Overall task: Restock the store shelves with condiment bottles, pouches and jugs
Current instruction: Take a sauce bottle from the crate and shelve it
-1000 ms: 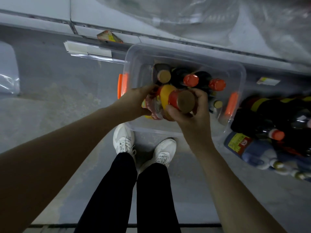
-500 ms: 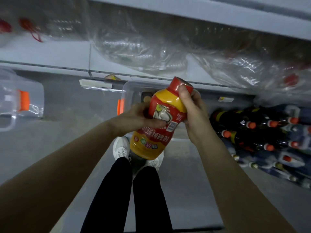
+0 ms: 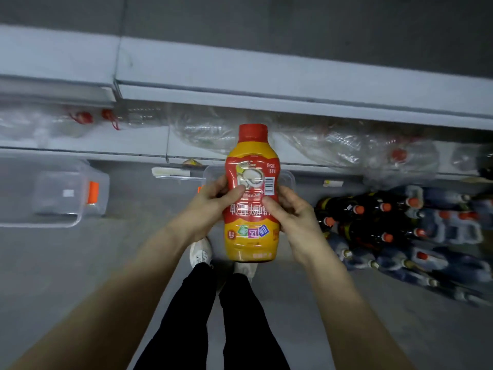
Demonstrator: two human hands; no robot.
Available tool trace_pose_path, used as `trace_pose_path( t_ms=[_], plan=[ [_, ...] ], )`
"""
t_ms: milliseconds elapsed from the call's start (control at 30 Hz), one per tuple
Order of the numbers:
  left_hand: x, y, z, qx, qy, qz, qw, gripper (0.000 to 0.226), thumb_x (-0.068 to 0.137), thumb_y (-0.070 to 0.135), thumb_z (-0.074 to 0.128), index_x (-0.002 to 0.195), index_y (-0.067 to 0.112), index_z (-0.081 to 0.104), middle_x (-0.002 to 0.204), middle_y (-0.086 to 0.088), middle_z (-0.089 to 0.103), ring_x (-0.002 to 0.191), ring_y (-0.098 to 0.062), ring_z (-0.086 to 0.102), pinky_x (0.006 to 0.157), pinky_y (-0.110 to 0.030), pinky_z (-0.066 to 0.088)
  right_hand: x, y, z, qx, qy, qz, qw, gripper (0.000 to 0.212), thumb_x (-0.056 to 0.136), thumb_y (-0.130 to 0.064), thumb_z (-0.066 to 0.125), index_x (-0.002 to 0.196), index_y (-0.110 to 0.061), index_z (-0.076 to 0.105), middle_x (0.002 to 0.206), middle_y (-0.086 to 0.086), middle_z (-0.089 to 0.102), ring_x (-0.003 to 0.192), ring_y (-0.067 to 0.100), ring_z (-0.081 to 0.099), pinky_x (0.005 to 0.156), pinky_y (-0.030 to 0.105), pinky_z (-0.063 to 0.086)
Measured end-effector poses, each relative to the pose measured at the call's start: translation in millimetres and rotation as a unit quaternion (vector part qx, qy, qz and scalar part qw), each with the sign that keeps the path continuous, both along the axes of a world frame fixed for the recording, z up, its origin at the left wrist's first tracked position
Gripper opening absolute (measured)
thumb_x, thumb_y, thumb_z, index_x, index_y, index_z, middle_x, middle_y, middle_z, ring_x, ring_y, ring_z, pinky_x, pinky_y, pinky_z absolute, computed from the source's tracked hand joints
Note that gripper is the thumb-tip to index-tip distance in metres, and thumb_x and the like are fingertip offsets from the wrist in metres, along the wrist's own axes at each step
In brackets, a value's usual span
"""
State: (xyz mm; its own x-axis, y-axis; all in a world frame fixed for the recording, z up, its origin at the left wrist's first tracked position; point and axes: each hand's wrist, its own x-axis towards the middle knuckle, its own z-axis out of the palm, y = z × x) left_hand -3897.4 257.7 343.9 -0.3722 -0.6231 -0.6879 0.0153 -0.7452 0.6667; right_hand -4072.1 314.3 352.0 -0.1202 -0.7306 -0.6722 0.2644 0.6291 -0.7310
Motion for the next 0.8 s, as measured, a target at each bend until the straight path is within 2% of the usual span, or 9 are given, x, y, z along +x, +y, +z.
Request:
trace_pose_path(
  t_ms=[100,167,267,400,567,700,800],
  plan=[
    [1,2,52,-0.039,-0.014,-0.025,0.999,0.048,0.096,0.011,0.057,0.143,0.015,0.047,0.131,-0.009,0.064,0.115,-0.026,0.064,0.092,-0.037,0.056,-3,2,45,-0.027,0.004,-0.010,1.000,0.036,0.093,-0.010,0.068,0.127,-0.017,0.064,0.105,-0.003,0.077,0.089,0.010,0.075,0.066,0.021,0.057],
    [-1,2,76,-0.074,-0.022,-0.045,0.996,0.054,0.096,0.010,0.057,0.148,0.016,0.042,0.134,-0.010,0.061,0.120,-0.028,0.062,0.100,-0.045,0.052,-6,2,66,-0.042,0.012,-0.010,0.999,0.035,0.091,-0.011,0.070,0.124,-0.020,0.065,0.107,-0.003,0.077,0.093,0.013,0.075,0.070,0.024,0.059],
    [-4,-1,119,-0.125,-0.033,-0.062,0.990,0.055,0.097,0.013,0.057,0.149,0.023,0.040,0.133,-0.006,0.062,0.115,-0.023,0.064,0.093,-0.040,0.056,-11,-1,105,-0.074,0.013,-0.019,0.997,0.037,0.090,-0.010,0.071,0.124,-0.020,0.065,0.111,0.005,0.076,0.097,0.020,0.074,0.076,0.032,0.061],
    [-7,-5,173,-0.169,-0.014,-0.087,0.982,0.058,0.097,0.018,0.059,0.149,0.033,0.038,0.130,0.000,0.064,0.103,-0.013,0.070,0.073,-0.024,0.059,-19,-1,162,-0.118,0.026,-0.018,0.993,0.036,0.089,-0.009,0.072,0.122,-0.021,0.065,0.101,0.000,0.079,0.090,0.016,0.076,0.067,0.025,0.059],
    [-14,-6,239,-0.226,0.021,-0.116,0.967,0.087,0.085,0.011,0.071,0.152,0.041,0.025,0.130,0.000,0.063,0.110,-0.014,0.068,0.082,-0.029,0.059,-35,-4,232,-0.172,0.055,-0.015,0.983,0.041,0.087,-0.013,0.074,0.126,-0.018,0.064,0.110,0.003,0.077,0.096,0.016,0.075,0.070,0.026,0.060],
    [-17,-11,284,-0.270,0.036,-0.096,0.957,0.095,0.073,0.021,0.077,0.152,0.040,0.027,0.132,-0.001,0.063,0.112,-0.019,0.068,0.091,-0.037,0.058,-40,-10,278,-0.209,0.064,-0.016,0.976,0.042,0.087,-0.014,0.073,0.127,-0.017,0.064,0.106,0.005,0.078,0.092,0.017,0.076,0.068,0.027,0.061],
    [-19,-16,311,-0.299,0.049,-0.088,0.949,0.095,0.073,0.019,0.078,0.152,0.039,0.028,0.134,0.003,0.062,0.113,-0.019,0.067,0.089,-0.036,0.058,-42,-14,306,-0.237,0.057,-0.019,0.970,0.040,0.085,-0.015,0.075,0.124,-0.020,0.064,0.105,0.005,0.078,0.091,0.019,0.076,0.064,0.027,0.060]
  ],
)
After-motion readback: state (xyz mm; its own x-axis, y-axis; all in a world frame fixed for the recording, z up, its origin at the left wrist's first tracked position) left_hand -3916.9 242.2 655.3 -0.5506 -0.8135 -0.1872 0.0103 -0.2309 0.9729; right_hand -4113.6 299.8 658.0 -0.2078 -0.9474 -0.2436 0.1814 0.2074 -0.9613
